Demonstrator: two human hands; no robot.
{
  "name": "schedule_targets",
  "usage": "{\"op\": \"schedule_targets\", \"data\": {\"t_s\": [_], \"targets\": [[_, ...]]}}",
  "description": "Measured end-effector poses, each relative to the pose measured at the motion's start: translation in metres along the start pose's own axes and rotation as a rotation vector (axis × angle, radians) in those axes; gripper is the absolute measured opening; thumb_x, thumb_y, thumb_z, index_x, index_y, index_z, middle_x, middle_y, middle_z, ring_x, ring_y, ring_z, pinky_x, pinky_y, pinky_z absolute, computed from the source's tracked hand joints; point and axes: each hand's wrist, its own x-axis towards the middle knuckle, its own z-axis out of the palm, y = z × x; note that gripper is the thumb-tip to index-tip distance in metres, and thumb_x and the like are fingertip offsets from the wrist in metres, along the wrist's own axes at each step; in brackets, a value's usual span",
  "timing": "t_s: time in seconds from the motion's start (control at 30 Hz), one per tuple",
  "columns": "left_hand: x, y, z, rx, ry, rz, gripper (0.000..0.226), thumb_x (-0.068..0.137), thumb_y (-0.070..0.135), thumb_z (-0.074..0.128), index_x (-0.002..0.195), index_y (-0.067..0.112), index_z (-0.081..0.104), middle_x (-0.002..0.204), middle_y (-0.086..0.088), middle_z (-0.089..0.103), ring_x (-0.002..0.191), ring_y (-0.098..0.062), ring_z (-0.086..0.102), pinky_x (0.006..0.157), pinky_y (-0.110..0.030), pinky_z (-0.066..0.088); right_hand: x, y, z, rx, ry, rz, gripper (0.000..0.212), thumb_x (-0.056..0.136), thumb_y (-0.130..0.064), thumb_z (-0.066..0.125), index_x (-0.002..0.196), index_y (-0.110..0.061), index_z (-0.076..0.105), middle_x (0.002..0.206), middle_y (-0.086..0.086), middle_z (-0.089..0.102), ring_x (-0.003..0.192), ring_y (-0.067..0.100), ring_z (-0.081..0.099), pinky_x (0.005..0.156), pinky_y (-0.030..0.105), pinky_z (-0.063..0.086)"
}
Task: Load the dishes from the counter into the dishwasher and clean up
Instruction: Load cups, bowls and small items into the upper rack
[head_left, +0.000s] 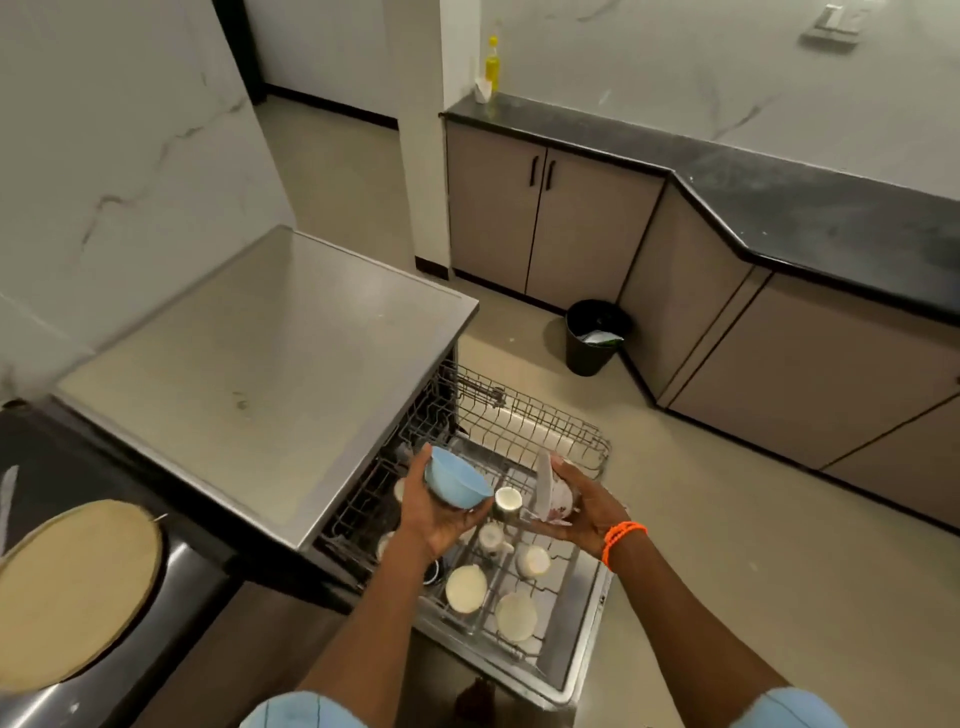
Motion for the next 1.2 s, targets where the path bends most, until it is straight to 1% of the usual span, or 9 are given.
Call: {"op": "schedule_targets", "data": {"t_s": [0.17, 0.33, 0.5, 0.6, 0.73, 0.93, 1.0, 1.13, 1.2], "targets": [[0.034, 0.005, 0.036, 0.044, -0.022, -0.028, 0.088, 0.075, 0.061, 0.076, 0.138, 0.008, 0.047, 0.13, -0.028, 0.048, 0.113, -0.047, 0.053, 0.087, -0.058, 0.056, 0.03, -0.046, -0.024, -0.135, 0.07, -0.045, 0.073, 0.059, -0.044, 0.092, 0.118, -0.012, 0.064, 0.105, 0.018, 0.06, 0.089, 0.034, 0.061, 0.078, 0.057, 0.059], [0.074, 0.002, 0.067, 0.089, 0.066, 0.008, 0.086, 0.074, 0.06, 0.077, 0.136, 0.008, 0.049, 0.133, -0.028, 0.048, 0.112, -0.048, 0.054, 0.078, -0.057, 0.058, 0.078, -0.088, -0.05, -0.282, 0.042, -0.048, 0.073, 0.057, -0.046, 0.094, 0.114, -0.015, 0.062, 0.115, 0.02, 0.066, 0.093, 0.036, 0.066, 0.079, 0.062, 0.057], [0.118, -0.031, 0.097, 0.119, 0.229, 0.078, 0.085, 0.078, 0.063, 0.074, 0.135, 0.004, 0.053, 0.119, -0.025, 0.06, 0.106, -0.044, 0.059, 0.09, -0.058, 0.053, 0.126, -0.127, -0.083, -0.265, -0.051, 0.043, 0.067, 0.059, -0.045, 0.094, 0.113, -0.016, 0.067, 0.108, 0.017, 0.065, 0.095, 0.038, 0.064, 0.086, 0.063, 0.054], [0.126, -0.049, 0.132, 0.141, 0.35, 0.16, 0.08, 0.076, 0.061, 0.074, 0.127, 0.003, 0.057, 0.096, -0.02, 0.063, 0.084, -0.037, 0.063, 0.075, -0.05, 0.058, 0.14, -0.157, -0.098, -0.323, -0.128, 0.099, 0.051, 0.073, -0.038, 0.087, 0.108, -0.01, 0.063, 0.093, 0.016, 0.062, 0.075, 0.031, 0.06, 0.091, 0.063, 0.051], [0.129, -0.076, 0.181, 0.079, 0.535, 0.296, 0.063, 0.086, 0.054, 0.071, 0.128, 0.01, 0.055, 0.097, -0.019, 0.061, 0.081, -0.036, 0.063, 0.059, -0.046, 0.059, 0.154, -0.198, -0.129, -0.455, -0.191, 0.156, 0.075, 0.059, -0.046, 0.093, 0.116, -0.007, 0.063, 0.097, 0.018, 0.064, 0.079, 0.034, 0.061, 0.07, 0.051, 0.059], [0.117, -0.099, 0.217, 0.162, 0.657, 0.385, 0.045, 0.089, 0.049, 0.073, 0.12, 0.019, 0.06, 0.104, -0.013, 0.061, 0.091, -0.036, 0.064, 0.079, -0.059, 0.06, 0.165, -0.238, -0.144, -0.52, -0.225, 0.18, 0.065, 0.068, -0.038, 0.09, 0.116, -0.006, 0.06, 0.106, 0.02, 0.062, 0.078, 0.032, 0.059, 0.079, 0.056, 0.056], [0.112, -0.106, 0.207, 0.177, 0.719, 0.39, 0.053, 0.084, 0.052, 0.077, 0.122, 0.018, 0.062, 0.112, -0.017, 0.062, 0.098, -0.037, 0.066, 0.077, -0.058, 0.061, 0.164, -0.235, -0.139, -0.596, -0.262, 0.184, 0.064, 0.069, -0.04, 0.089, 0.116, -0.007, 0.06, 0.108, 0.02, 0.062, 0.084, 0.033, 0.061, 0.075, 0.06, 0.057], [0.104, -0.111, 0.191, 0.182, 0.811, 0.441, 0.085, 0.054, 0.066, 0.081, 0.123, 0.018, 0.067, 0.116, -0.022, 0.066, 0.086, -0.034, 0.067, 0.055, -0.036, 0.057, 0.161, -0.227, -0.129, -0.691, -0.319, 0.169, 0.06, 0.069, -0.04, 0.089, 0.112, -0.01, 0.061, 0.111, 0.021, 0.064, 0.09, 0.033, 0.062, 0.071, 0.053, 0.061], [0.103, -0.111, 0.19, 0.214, 0.829, 0.468, 0.086, 0.057, 0.064, 0.082, 0.127, 0.018, 0.063, 0.118, -0.021, 0.066, 0.087, -0.032, 0.068, 0.05, -0.03, 0.054, 0.165, -0.227, -0.124, -0.753, -0.346, 0.165, 0.059, 0.069, -0.041, 0.088, 0.112, -0.01, 0.06, 0.111, 0.02, 0.064, 0.091, 0.033, 0.063, 0.07, 0.049, 0.062]]}}
